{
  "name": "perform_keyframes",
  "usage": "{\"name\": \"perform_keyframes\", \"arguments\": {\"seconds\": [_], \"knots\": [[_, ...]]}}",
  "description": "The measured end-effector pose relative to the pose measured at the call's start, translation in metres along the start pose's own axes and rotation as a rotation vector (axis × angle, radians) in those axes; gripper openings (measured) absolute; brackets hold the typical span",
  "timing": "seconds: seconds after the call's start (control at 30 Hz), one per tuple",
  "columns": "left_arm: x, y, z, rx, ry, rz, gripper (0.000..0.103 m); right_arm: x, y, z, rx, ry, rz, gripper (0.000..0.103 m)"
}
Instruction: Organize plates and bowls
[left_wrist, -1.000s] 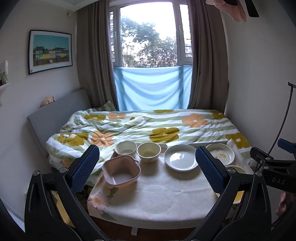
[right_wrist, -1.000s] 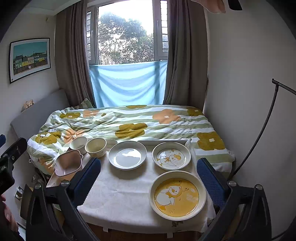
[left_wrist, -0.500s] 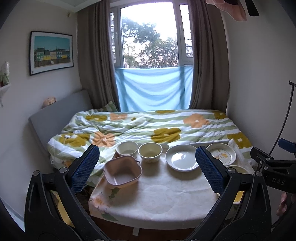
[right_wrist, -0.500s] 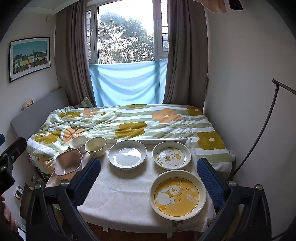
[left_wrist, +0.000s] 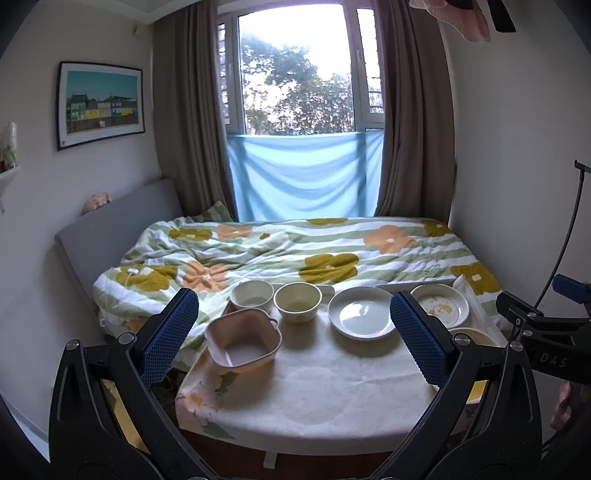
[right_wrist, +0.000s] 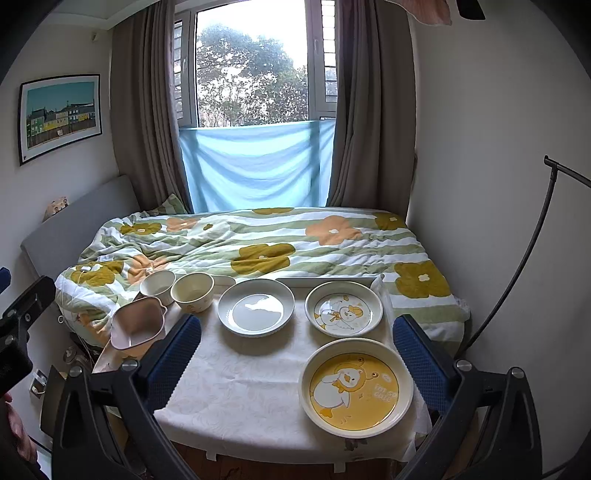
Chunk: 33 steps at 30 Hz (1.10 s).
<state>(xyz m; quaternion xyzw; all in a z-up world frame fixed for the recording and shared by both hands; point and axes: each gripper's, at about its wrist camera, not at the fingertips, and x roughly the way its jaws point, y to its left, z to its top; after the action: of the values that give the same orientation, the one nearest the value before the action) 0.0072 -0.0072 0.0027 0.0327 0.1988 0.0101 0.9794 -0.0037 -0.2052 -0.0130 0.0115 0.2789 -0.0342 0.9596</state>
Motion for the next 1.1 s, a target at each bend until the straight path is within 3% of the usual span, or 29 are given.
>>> {"name": "perform_keyframes", "arguments": {"seconds": [1.1], "knots": [[-0.0033,0.0048,0.0018,-0.001,-0.001,-0.007,0.103,0.0003,-0.0007,0.0015,0.001,0.002,0.0,0.103]]}}
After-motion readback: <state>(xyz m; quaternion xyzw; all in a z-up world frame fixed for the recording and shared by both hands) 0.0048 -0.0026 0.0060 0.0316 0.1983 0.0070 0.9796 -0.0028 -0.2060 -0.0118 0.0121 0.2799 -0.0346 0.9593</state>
